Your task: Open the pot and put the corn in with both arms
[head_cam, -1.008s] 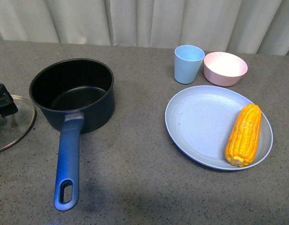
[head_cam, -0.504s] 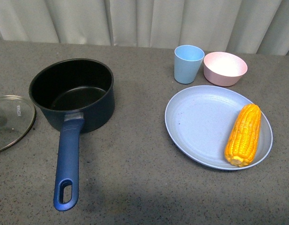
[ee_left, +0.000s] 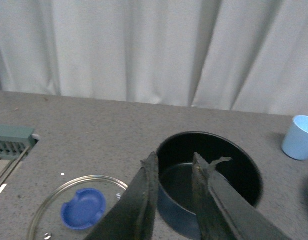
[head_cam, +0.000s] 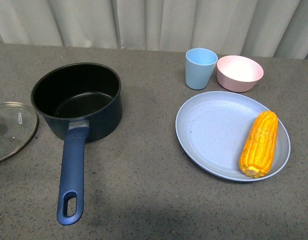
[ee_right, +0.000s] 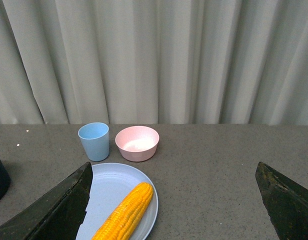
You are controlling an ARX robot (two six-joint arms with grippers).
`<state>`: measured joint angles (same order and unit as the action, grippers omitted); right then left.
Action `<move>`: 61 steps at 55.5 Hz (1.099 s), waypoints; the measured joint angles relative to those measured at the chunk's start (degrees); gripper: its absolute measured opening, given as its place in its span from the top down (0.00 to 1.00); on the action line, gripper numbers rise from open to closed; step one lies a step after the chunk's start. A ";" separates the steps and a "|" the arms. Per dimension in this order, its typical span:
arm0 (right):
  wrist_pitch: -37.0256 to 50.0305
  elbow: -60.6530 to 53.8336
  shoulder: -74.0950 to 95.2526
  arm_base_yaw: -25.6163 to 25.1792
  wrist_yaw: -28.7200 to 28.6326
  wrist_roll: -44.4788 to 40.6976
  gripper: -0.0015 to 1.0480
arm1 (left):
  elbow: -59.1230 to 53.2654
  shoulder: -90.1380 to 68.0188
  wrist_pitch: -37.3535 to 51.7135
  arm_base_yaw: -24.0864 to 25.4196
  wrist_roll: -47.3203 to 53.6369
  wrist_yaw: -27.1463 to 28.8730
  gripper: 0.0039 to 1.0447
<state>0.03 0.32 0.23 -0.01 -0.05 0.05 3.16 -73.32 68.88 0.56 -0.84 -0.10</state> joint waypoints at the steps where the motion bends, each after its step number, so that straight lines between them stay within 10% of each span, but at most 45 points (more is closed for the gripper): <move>1: 0.00 0.00 0.02 0.00 -0.02 -0.02 0.09 | -0.26 1.18 -0.94 -0.31 0.15 -0.15 0.80; 7: 0.00 0.00 0.00 0.00 0.00 0.00 0.09 | -1.55 7.89 -6.19 -0.55 0.22 0.13 0.97; 61: 0.00 0.00 0.00 0.00 0.00 0.00 0.09 | -2.03 51.87 -47.30 -0.55 0.42 0.11 0.97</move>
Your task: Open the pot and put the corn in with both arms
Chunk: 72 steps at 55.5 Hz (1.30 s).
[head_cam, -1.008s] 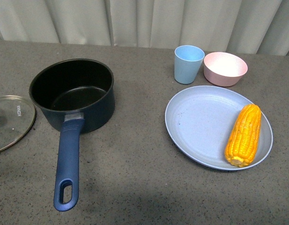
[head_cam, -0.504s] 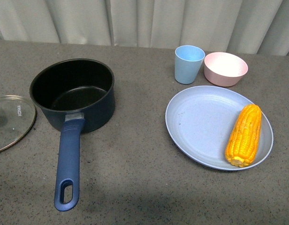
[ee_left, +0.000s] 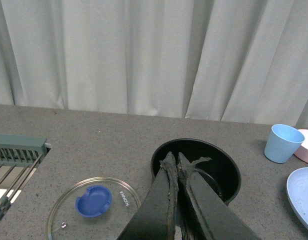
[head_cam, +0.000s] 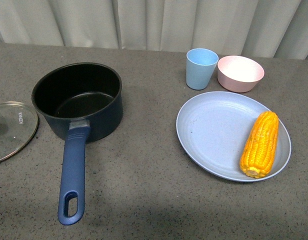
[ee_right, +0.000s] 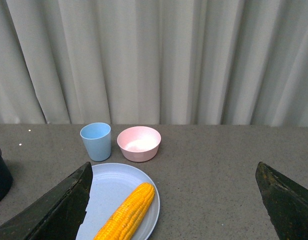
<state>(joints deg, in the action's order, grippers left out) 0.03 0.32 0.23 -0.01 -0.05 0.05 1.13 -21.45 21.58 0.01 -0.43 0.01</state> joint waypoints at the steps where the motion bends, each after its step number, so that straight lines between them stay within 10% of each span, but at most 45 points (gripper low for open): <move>1: 0.00 0.00 0.00 0.00 -0.02 -0.02 0.09 | 0.00 0.26 -0.26 0.00 0.00 0.00 0.97; 51: 0.00 0.00 0.00 0.00 -0.02 0.00 0.09 | 0.02 21.11 -21.44 -0.02 0.02 0.00 0.97; 56: -0.13 0.02 0.20 -0.26 -1.20 -0.37 0.09 | 0.02 21.11 -21.46 -0.02 0.00 0.00 0.83; 65: 0.26 2.91 14.60 -9.68 -35.41 -11.04 0.09 | 0.00 21.20 -21.51 -0.02 0.02 -0.04 0.57; 72: 11.21 4.92 28.39 -4.22 -29.53 -12.35 0.09 | 0.00 21.22 -21.51 -0.02 0.02 0.11 0.37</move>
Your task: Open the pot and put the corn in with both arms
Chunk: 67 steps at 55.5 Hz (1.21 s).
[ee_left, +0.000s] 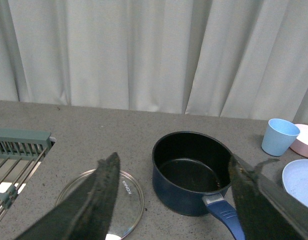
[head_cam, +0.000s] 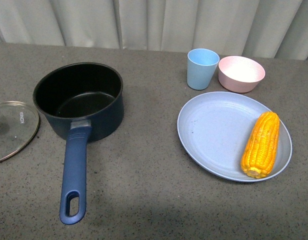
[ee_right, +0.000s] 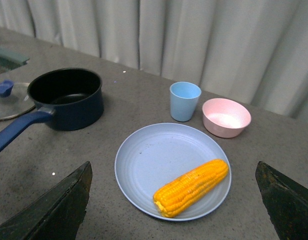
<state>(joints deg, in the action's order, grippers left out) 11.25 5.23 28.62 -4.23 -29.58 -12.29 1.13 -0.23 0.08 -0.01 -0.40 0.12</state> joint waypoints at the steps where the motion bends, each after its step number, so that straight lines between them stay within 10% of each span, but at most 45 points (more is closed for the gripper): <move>1: 1.14 0.31 1.42 0.61 0.92 0.02 0.09 | 0.00 0.00 0.00 0.00 0.00 -0.02 0.33; 11: 17.25 9.09 30.71 8.92 16.90 1.90 0.09 | 0.00 0.00 0.00 0.00 0.13 -0.13 0.04; 20: 13.22 23.10 60.43 14.47 30.23 9.64 0.09 | 0.00 0.00 -0.02 0.00 0.15 -0.09 0.06; 47: -7.13 37.18 75.32 19.45 47.45 43.32 0.09 | 0.02 0.00 -0.04 0.00 0.15 -0.11 0.06; 67: -8.96 44.72 85.13 21.57 45.77 51.17 0.09 | 0.02 0.00 -0.04 0.00 0.15 -0.11 0.06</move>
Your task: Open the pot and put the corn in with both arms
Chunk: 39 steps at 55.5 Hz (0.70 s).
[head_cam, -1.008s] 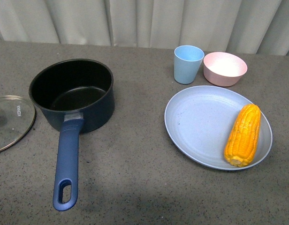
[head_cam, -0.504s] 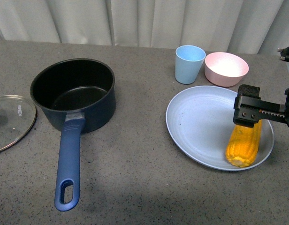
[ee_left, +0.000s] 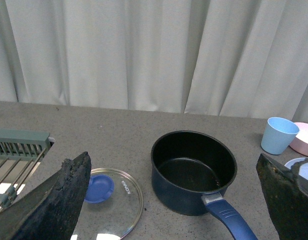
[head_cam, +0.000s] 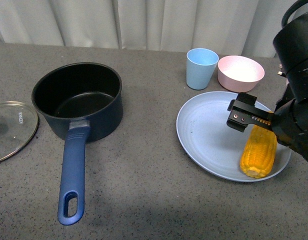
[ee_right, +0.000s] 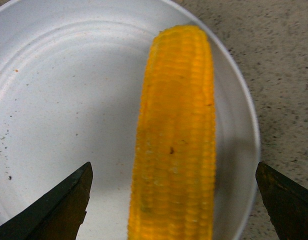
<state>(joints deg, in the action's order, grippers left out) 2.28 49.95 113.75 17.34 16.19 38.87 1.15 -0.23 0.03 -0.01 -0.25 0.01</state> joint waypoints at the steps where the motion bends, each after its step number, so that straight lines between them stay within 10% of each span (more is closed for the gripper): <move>1: 0.00 0.28 0.33 0.07 -0.04 0.07 0.09 | -0.02 0.00 0.00 0.00 0.00 0.00 0.06; 8: -0.07 3.37 4.20 0.87 -0.04 0.96 0.09 | 0.00 0.00 0.00 0.00 0.00 0.00 0.06; 23: 1.46 3.96 5.84 1.20 -0.15 0.63 0.60 | 0.00 0.00 0.00 0.00 0.00 0.00 0.06; 39: 13.66 1.07 2.97 1.40 -7.61 -1.42 0.81 | 0.00 0.00 0.00 0.00 0.00 0.02 0.06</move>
<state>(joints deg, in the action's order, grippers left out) 15.94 51.03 116.73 18.74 8.58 37.45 1.15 -0.23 0.03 -0.01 -0.25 0.03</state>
